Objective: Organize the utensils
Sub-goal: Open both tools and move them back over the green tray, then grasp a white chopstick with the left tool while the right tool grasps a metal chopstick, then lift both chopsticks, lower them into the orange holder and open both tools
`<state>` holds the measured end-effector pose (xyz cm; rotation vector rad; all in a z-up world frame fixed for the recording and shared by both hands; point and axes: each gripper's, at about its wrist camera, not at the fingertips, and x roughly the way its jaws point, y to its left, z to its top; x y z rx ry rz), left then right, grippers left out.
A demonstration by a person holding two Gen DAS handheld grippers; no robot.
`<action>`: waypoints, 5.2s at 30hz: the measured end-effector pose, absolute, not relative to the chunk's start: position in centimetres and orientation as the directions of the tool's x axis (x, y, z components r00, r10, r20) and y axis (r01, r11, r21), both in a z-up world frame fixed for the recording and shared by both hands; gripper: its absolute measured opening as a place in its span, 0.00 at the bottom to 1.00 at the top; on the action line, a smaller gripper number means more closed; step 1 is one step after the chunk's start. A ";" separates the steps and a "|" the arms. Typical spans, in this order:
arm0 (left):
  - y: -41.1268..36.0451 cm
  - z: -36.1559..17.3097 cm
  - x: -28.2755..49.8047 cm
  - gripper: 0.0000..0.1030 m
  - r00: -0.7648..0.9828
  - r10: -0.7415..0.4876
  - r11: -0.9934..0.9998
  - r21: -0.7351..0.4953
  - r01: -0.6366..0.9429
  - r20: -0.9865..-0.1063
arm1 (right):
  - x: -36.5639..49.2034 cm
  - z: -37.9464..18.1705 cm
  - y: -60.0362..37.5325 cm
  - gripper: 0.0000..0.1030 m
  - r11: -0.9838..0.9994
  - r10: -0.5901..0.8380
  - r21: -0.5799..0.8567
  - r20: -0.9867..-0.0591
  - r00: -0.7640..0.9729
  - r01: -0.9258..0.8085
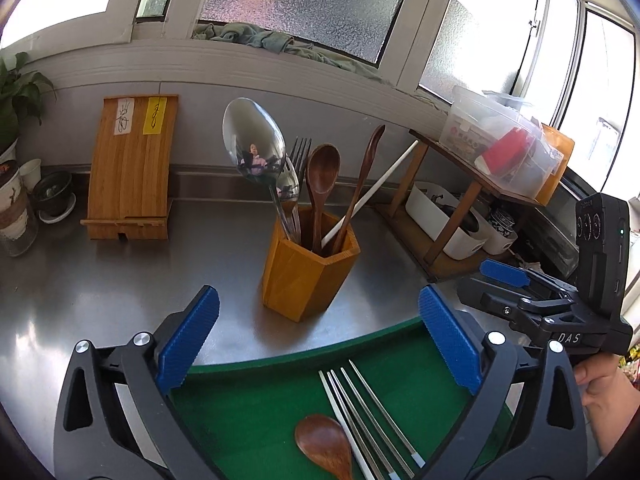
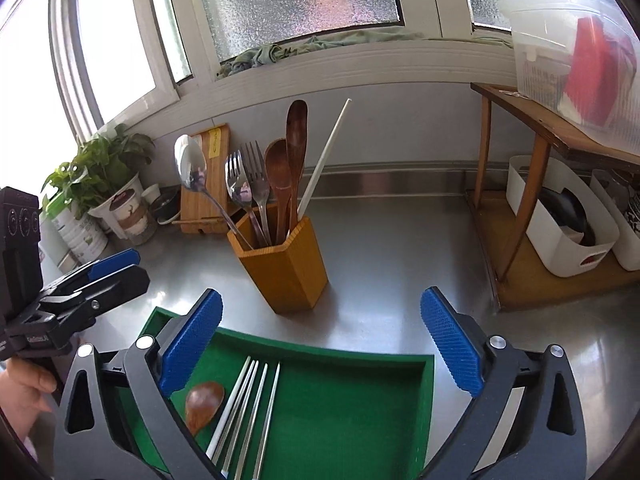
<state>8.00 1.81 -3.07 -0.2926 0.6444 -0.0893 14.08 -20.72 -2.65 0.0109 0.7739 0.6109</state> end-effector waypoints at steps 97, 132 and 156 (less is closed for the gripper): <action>-5.5 -12.0 6.5 0.09 0.270 -0.057 0.998 -0.063 -0.014 -0.961 | 10.3 -11.9 -16.5 0.08 0.860 0.193 0.177 -0.981 -0.016 -0.479; 1.5 -0.7 3.8 0.04 0.819 -0.255 0.922 -0.385 0.046 -0.513 | 11.0 -1.2 -20.2 0.06 0.756 0.621 0.361 -0.660 0.423 -0.546; 3.6 3.8 14.2 0.04 0.968 -0.091 0.961 -0.275 0.024 -0.235 | 19.3 4.0 -15.2 0.06 0.762 0.647 0.273 -0.307 0.698 -0.587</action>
